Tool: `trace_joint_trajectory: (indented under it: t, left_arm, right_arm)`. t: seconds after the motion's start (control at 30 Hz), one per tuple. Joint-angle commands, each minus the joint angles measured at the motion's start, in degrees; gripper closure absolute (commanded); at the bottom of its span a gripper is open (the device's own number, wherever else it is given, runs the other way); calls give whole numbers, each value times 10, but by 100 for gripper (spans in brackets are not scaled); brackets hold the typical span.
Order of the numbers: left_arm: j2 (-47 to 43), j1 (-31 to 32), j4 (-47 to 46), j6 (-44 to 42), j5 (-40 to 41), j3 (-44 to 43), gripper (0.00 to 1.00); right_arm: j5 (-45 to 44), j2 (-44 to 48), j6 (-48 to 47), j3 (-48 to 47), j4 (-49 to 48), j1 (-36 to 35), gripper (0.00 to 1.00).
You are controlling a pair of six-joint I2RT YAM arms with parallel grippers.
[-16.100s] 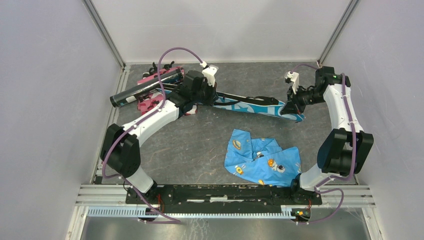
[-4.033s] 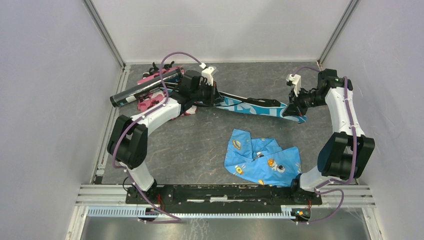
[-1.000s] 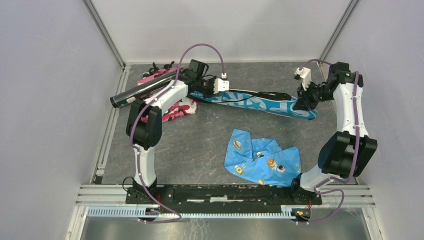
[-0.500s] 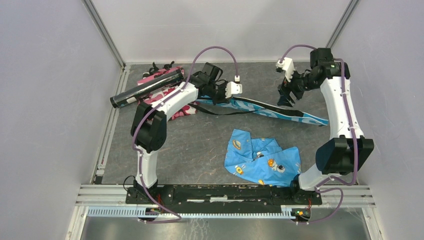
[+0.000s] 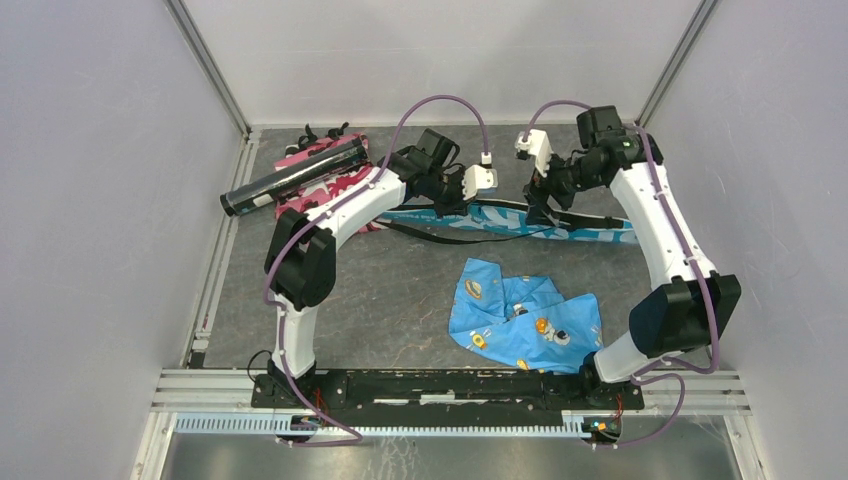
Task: Pack up the badminton gear
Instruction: Adjust the racket bag at the center of the board.
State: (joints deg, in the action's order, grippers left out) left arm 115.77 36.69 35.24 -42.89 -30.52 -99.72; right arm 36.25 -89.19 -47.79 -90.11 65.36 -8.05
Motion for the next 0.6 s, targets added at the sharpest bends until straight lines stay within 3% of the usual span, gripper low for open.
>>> trace_joint_trajectory:
  t: [0.0, 0.1, 0.4, 0.57]
  left_arm:
    - [-50, 1, 2, 51, -26, -33, 86]
    - [-59, 0, 11, 51, -39, -22, 82]
    - [-69, -14, 11, 75, -96, -11, 66]
    - [-71, -17, 8, 102, -112, -13, 54]
  right_arm:
    - [-40, 9, 10, 40, -50, -6, 15]
    - [-56, -5, 0, 47, -54, -7, 17]
    - [-59, -45, -19, 63, -61, -17, 47]
    - [-58, -55, -15, 63, -70, -17, 76]
